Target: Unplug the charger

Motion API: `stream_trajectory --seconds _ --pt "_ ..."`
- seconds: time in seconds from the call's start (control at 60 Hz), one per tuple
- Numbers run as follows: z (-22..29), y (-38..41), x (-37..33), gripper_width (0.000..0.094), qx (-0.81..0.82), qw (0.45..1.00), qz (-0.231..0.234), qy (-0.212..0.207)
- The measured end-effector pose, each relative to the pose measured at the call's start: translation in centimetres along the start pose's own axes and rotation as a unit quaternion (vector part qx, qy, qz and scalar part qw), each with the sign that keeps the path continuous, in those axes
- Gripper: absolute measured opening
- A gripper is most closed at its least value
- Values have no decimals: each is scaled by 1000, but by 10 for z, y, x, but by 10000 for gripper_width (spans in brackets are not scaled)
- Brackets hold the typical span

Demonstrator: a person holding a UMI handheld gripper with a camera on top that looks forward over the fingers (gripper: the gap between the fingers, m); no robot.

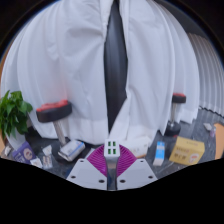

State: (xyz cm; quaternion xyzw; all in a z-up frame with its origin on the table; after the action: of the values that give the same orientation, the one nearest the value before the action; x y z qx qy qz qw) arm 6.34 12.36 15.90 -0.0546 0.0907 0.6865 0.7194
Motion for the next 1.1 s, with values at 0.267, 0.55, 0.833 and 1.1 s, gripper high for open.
stream_trajectory --seconds 0.267,0.55,0.833,1.1 --pt "-139 -42 5 200 55 989 27 135" --pt "-125 -91 0 850 4 990 20 140" --pt "-45 -81 -116 847 -52 994 28 91" --pt "-15 -48 -275 852 -62 996 0 68"
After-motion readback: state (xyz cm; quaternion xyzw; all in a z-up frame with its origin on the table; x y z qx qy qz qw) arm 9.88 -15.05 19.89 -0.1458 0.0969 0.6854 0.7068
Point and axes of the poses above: the point between the fingertips, and its own axes, seen from behind it with the camera up: y to the left, z up, x forward, the way the camera looks, the point moved 4 cm from there along -x, backward, against the way the camera looks, and after that the axes turned 6 degrees about -y, right-handed, at the moved point
